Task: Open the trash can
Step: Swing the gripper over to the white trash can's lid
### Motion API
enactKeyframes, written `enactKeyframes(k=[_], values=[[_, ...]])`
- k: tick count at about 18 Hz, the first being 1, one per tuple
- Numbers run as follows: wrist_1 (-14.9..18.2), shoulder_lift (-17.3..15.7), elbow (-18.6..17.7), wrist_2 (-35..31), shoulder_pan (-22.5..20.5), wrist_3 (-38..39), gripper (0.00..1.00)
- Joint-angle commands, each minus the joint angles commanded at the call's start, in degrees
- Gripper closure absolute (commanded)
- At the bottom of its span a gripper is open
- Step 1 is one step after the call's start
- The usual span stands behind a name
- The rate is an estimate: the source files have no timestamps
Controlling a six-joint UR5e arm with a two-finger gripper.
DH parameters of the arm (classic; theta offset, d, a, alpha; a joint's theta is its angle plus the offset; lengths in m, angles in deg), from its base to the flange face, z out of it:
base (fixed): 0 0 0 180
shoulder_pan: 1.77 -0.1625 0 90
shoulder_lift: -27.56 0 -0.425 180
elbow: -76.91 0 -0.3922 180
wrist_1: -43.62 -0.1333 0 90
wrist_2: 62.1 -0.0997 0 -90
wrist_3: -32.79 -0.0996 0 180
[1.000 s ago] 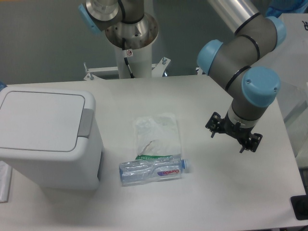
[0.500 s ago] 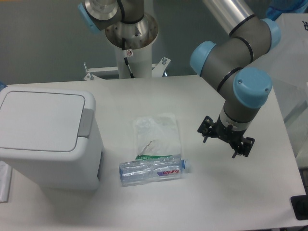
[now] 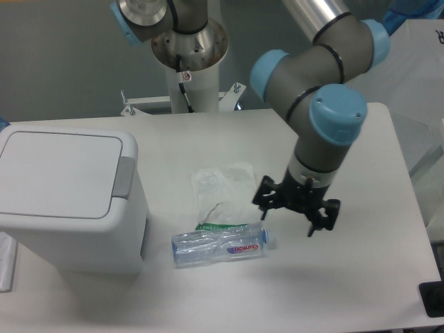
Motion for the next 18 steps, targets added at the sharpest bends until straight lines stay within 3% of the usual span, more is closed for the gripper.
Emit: enactKeyframes(k=[5,9,12,18], values=[[0.1,-5.4,-0.4,10.7,1.0,4.1,0.00],[0.0,-7.6,-1.6,16.3,3.0,5.0,0.00],[0.0,-9.9,-4.0,18.8,3.7,6.9,0.00],[-0.6,-10.0,-5.0,18.6,5.4,11.4,0.00]])
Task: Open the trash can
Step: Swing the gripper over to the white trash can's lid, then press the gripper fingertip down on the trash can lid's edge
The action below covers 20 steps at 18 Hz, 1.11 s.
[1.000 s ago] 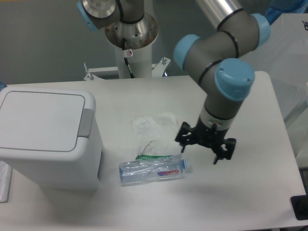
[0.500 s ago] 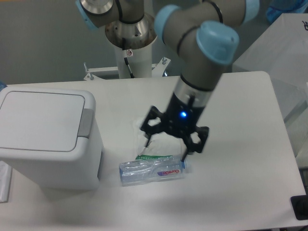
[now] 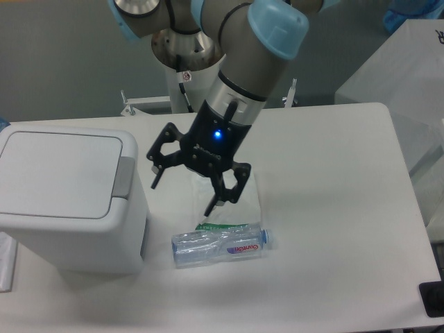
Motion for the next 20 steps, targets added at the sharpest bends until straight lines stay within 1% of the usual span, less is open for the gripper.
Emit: enactKeyframes(k=[3,5,9,10,13,20], values=[[-0.3,0.2,-0.6,-0.3,0.8,0.6,0.00],[-0.6,-0.2,-2.0,-0.4,0.8,0.5,0.00],[-4.6,-1.1,-5.1,-0.4,1.0,0.5,0.00],[-5.1,-1.3,-5.7,-0.4,1.0,0.5,0.00],[-5.5,-2.0,-6.9,-0.4,1.0,0.4,0.00],[-5.5,-2.3,-7.6,-0.5,1.0,0.5,0.00]])
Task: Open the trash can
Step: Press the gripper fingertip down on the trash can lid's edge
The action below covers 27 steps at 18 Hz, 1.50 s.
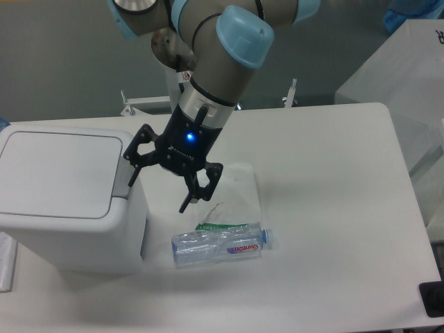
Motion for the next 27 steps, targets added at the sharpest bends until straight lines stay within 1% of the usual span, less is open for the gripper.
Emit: enactKeyframes(k=[10,12,14,17,18,20,22,27], values=[[-0.1,0.0,-0.3,0.0,0.0,0.0,0.00],[0.1,-0.4,0.2,0.0,0.0,0.1,0.00],[-0.4,-1.1,0.2,0.2,0.0,0.5,0.00],[-0.5,-2.0,-0.8,0.1,0.0,0.9,0.00],[-0.5,-2.0,-1.4,0.1,0.0,0.9,0.00],[-0.6,-2.0,-1.8,0.1,1.1,1.0,0.00],[-0.8,-1.9,-1.8,0.1,1.4,1.1,0.00],[-2.5,-1.8,-2.0,0.0,1.8,1.6,0.00]])
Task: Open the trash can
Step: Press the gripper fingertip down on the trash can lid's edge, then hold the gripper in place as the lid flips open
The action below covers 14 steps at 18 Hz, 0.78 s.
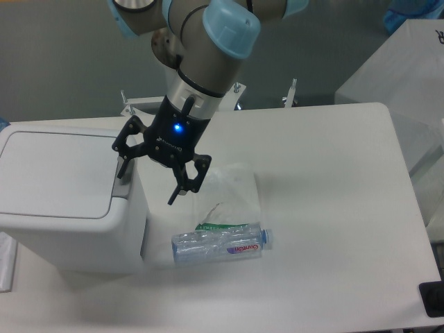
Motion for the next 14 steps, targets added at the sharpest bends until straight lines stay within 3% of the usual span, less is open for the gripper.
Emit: enactKeyframes(k=[7,10,14], values=[[-1.1,0.1,1.1,-0.1,0.0,-0.1,0.00],[-4.0,0.2,0.4,-3.7,0.0,0.0,0.00],[-4.1,0.4,0.1,-5.4,0.0,0.0,0.00]])
